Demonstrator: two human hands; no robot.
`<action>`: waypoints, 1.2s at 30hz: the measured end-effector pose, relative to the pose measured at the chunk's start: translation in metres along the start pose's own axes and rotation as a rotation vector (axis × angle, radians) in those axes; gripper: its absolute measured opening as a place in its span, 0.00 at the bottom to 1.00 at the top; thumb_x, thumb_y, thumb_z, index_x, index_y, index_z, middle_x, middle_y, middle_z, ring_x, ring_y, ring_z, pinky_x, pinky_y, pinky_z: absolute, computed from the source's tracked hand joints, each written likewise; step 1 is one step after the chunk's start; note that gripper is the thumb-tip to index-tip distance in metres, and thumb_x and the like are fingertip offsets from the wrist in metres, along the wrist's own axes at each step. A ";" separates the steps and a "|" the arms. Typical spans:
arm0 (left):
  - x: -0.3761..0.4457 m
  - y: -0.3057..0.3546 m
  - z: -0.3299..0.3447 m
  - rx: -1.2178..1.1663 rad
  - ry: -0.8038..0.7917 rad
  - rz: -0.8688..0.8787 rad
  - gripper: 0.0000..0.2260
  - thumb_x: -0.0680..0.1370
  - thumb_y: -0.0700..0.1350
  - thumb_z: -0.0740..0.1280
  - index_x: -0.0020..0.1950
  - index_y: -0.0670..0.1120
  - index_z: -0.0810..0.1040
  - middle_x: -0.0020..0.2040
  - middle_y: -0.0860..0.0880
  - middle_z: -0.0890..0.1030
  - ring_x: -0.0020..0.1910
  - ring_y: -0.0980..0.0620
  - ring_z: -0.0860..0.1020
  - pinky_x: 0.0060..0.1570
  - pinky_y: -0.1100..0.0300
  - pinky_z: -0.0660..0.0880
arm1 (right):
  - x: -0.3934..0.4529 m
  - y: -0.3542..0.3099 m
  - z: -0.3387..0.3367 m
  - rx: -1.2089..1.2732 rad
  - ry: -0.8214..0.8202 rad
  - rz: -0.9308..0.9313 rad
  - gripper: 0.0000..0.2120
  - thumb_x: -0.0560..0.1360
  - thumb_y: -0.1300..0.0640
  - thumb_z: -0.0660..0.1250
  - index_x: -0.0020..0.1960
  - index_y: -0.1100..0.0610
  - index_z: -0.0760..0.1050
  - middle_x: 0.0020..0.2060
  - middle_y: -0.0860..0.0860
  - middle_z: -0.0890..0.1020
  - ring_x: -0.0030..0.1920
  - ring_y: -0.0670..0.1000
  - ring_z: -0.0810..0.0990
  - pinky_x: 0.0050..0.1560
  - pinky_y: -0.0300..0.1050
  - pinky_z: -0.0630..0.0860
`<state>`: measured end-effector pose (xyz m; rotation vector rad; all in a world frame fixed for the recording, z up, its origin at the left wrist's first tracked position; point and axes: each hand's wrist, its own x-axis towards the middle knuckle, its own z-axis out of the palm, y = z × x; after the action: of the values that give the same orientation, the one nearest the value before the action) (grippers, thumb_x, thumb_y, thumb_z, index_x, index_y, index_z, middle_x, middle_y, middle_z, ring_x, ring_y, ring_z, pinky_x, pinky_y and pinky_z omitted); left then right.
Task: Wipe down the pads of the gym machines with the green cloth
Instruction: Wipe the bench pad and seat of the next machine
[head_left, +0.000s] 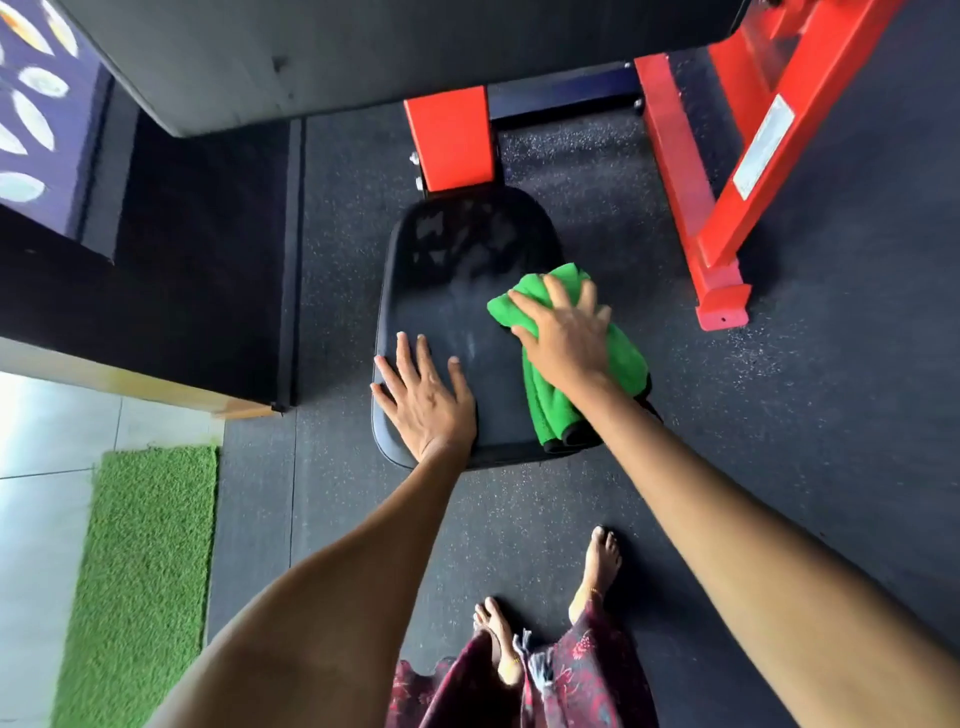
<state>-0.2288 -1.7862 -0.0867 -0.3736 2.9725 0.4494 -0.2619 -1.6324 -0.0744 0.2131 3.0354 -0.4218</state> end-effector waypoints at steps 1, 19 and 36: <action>0.000 0.001 0.000 0.008 -0.011 0.039 0.24 0.82 0.54 0.50 0.78 0.49 0.55 0.79 0.52 0.51 0.77 0.48 0.45 0.73 0.47 0.39 | -0.004 -0.002 0.000 -0.011 -0.003 -0.030 0.23 0.77 0.44 0.64 0.71 0.40 0.66 0.73 0.49 0.64 0.70 0.65 0.60 0.63 0.63 0.64; 0.056 0.082 0.026 0.021 -0.032 0.253 0.24 0.82 0.44 0.53 0.78 0.44 0.53 0.79 0.49 0.51 0.78 0.51 0.46 0.74 0.53 0.38 | -0.014 0.034 0.020 0.331 0.137 0.015 0.23 0.74 0.51 0.68 0.69 0.42 0.70 0.71 0.50 0.68 0.63 0.64 0.69 0.56 0.60 0.73; 0.055 0.088 0.025 0.091 -0.091 0.195 0.34 0.73 0.58 0.37 0.78 0.50 0.51 0.79 0.51 0.48 0.77 0.53 0.41 0.72 0.48 0.34 | 0.028 0.043 0.016 0.431 0.076 -0.054 0.23 0.75 0.47 0.62 0.71 0.42 0.68 0.73 0.51 0.65 0.63 0.63 0.69 0.58 0.59 0.74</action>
<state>-0.3025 -1.7091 -0.0939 -0.0521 2.9389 0.3383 -0.2822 -1.5921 -0.1039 0.1710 2.9869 -1.0936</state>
